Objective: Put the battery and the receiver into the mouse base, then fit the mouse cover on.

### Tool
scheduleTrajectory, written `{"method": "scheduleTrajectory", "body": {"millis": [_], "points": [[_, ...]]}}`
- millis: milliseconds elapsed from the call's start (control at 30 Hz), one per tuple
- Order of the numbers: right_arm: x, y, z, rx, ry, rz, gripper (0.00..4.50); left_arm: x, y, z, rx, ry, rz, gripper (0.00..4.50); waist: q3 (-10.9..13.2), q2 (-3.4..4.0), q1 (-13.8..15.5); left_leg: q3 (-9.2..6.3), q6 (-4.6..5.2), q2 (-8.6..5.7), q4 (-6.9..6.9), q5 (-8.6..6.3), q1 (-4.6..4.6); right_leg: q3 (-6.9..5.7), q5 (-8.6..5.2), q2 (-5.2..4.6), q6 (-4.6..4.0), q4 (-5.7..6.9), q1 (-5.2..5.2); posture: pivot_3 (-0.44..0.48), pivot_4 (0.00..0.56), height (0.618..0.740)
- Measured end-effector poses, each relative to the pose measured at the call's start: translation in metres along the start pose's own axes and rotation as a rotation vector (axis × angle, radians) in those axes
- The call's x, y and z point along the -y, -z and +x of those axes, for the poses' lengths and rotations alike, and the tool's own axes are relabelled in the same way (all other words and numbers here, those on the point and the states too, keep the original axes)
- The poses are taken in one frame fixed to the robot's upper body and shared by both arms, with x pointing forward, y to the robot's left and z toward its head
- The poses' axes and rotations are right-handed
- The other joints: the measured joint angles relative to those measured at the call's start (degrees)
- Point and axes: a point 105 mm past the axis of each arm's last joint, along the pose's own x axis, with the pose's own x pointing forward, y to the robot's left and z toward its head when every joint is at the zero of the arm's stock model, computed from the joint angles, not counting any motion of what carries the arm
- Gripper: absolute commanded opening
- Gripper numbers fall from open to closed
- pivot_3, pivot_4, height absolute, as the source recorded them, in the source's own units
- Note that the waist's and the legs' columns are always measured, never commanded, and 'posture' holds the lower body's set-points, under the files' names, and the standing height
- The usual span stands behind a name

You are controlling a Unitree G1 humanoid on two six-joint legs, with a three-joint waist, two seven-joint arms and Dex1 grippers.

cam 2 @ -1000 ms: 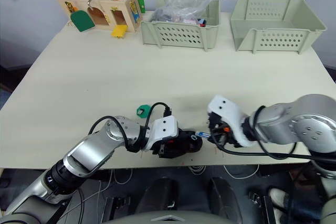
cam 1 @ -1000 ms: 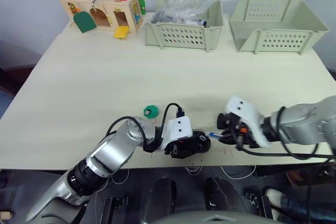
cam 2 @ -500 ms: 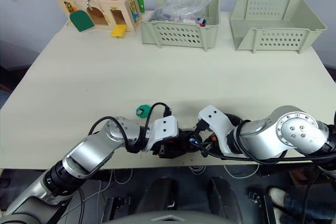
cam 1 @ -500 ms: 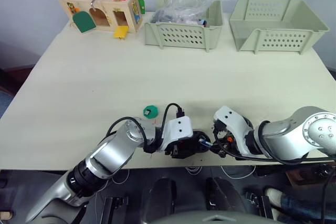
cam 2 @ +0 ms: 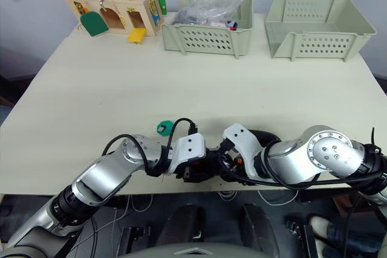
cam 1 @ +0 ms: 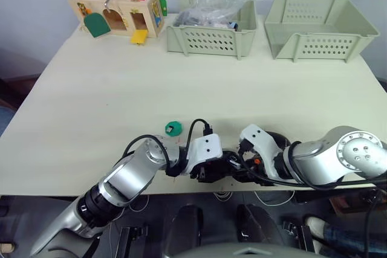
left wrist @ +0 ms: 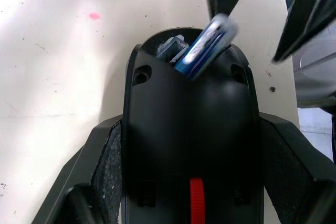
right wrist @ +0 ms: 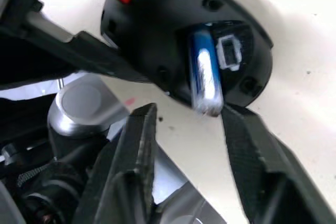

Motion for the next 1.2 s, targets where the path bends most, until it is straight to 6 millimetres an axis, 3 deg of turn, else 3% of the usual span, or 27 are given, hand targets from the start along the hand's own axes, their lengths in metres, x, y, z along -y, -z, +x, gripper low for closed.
{"method": "scheduleTrajectory", "body": {"millis": [167, 267, 467, 633, 800, 967, 1200], "points": [[-0.003, 0.007, -0.025, 0.016, -0.014, -0.055, 1.73, 0.0, 0.001, -0.001, -0.003, 0.0, -0.002, 2.97, 0.01, 0.05, -0.08, -0.01, 0.01, -0.01, -0.08, -0.01, 0.0, -0.01, -0.01, -0.01, 0.0, -0.04, -0.03, 0.0, 0.15, 0.74], [-0.012, 0.005, -0.033, 0.119, 0.01, -0.201, 1.73, 0.0, 0.001, -0.001, -0.002, 0.004, -0.001, 2.97, 0.01, 0.03, -0.01, -0.03, 0.01, 0.0, -0.09, -0.01, -0.01, -0.04, -0.08, -0.01, 0.1, -0.07, -0.03, 0.0, 0.15, 0.74], [-0.024, 0.01, -0.03, 0.371, -0.122, -0.216, 1.73, 0.0, 0.001, -0.001, -0.003, 0.007, 0.001, 2.97, -0.01, -0.02, 0.02, 0.04, 0.01, -0.06, -0.15, -0.01, 0.02, 0.02, -0.16, -0.02, 0.26, -0.11, 0.0, 0.0, 0.15, 0.74], [-0.014, 0.007, -0.021, 0.559, -0.083, -0.275, 1.73, 0.0, 0.002, -0.001, -0.008, 0.003, -0.003, 2.97, -0.04, -0.06, -0.02, 0.03, 0.0, -0.11, -0.13, 0.0, 0.12, 0.02, -0.16, 0.09, 0.27, -0.07, 0.03, 0.0, 0.15, 0.74], [0.001, 0.002, -0.007, 0.664, -0.047, -0.276, 0.13, 0.0, 0.002, -0.002, -0.007, 0.005, -0.003, 2.97, -0.06, -0.13, 0.01, 0.03, 0.0, -0.13, -0.15, 0.0, 0.1, 0.03, -0.16, 0.11, 0.26, -0.08, 0.02, 0.0, 0.15, 0.74], [0.006, 0.006, 0.005, 0.694, -0.047, -0.265, 0.05, 0.0, 0.002, -0.002, -0.008, 0.005, -0.004, 2.97, -0.03, -0.13, 0.01, 0.04, 0.0, -0.12, -0.16, 0.0, 0.11, 0.04, -0.16, 0.13, 0.26, -0.07, 0.02, 0.0, 0.15, 0.74], [-0.002, 0.009, 0.013, 0.715, -0.082, -0.286, 0.05, 0.0, 0.002, -0.002, -0.008, 0.004, -0.005, 2.97, -0.04, -0.14, 0.01, 0.04, 0.0, -0.12, -0.16, 0.0, 0.12, 0.04, -0.17, 0.13, 0.26, -0.07, 0.03, 0.0, 0.15, 0.74]]}}
